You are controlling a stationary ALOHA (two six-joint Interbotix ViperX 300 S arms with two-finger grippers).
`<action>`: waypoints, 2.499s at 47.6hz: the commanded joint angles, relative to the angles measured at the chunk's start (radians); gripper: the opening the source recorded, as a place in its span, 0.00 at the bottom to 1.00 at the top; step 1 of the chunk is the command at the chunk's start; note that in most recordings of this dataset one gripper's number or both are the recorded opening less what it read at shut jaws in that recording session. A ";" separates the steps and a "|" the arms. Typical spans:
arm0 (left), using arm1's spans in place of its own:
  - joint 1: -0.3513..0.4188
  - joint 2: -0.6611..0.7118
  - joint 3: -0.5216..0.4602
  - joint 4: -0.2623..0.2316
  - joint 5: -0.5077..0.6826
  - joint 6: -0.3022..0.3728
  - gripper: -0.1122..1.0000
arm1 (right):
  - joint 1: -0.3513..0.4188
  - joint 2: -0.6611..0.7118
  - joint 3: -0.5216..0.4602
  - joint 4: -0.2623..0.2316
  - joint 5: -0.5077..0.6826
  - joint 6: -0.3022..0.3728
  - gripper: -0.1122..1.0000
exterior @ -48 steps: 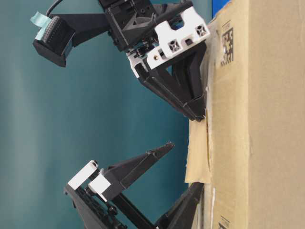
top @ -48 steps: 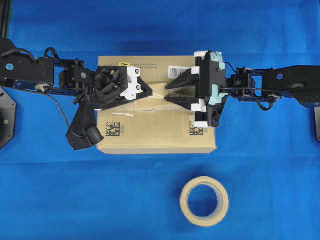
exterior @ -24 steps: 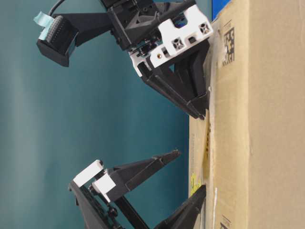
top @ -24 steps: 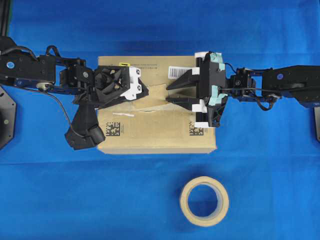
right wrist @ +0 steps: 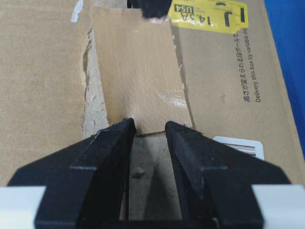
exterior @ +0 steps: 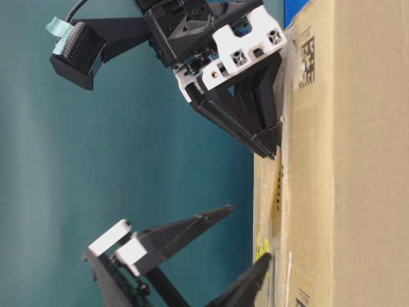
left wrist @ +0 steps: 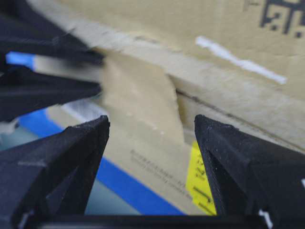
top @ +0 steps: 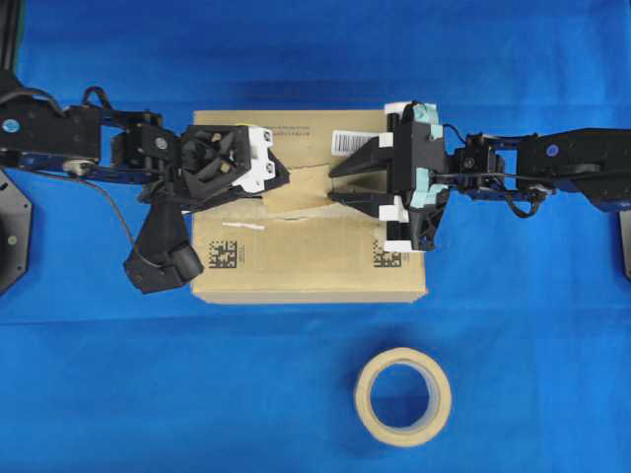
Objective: Apply tape along the seams of the closed cardboard box to seal it securely.
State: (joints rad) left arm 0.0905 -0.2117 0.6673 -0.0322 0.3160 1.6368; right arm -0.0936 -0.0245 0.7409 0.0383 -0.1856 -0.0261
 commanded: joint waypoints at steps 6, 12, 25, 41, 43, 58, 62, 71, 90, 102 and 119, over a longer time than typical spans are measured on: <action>0.009 -0.110 0.040 -0.003 -0.121 -0.067 0.72 | 0.012 -0.071 -0.008 -0.002 0.026 -0.006 0.48; 0.009 -0.156 0.089 -0.005 -0.239 -0.152 0.72 | 0.012 -0.112 -0.008 -0.003 0.021 -0.014 0.48; -0.014 -0.190 0.127 -0.006 -0.365 -0.499 0.48 | 0.000 -0.172 -0.015 -0.008 -0.060 -0.015 0.48; -0.041 -0.117 0.129 -0.006 -0.499 -0.999 0.10 | -0.029 -0.115 -0.063 -0.008 -0.149 -0.021 0.09; -0.041 -0.106 0.129 -0.006 -0.515 -1.026 0.10 | -0.029 -0.101 -0.074 -0.008 -0.147 -0.021 0.09; -0.041 0.009 0.130 -0.008 -0.569 -1.135 0.10 | -0.023 0.049 -0.160 -0.008 -0.147 -0.011 0.09; -0.043 0.035 0.133 -0.008 -0.575 -1.173 0.10 | -0.011 0.081 -0.173 -0.006 -0.147 -0.006 0.09; -0.026 0.071 0.172 -0.008 -0.614 -1.229 0.10 | 0.011 0.124 -0.170 0.020 -0.146 -0.003 0.09; 0.028 0.103 0.308 -0.009 -0.723 -1.378 0.10 | 0.015 0.115 -0.064 0.097 -0.147 -0.003 0.09; 0.015 0.101 0.334 -0.009 -0.718 -1.430 0.10 | 0.017 0.067 0.018 0.143 -0.150 -0.003 0.09; 0.011 -0.003 0.353 -0.009 -0.715 -1.402 0.10 | 0.018 -0.031 0.029 0.137 -0.163 -0.026 0.09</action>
State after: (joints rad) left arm 0.1074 -0.1733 1.0385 -0.0399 -0.4065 0.2163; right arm -0.0752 -0.0092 0.7854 0.1795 -0.3436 -0.0460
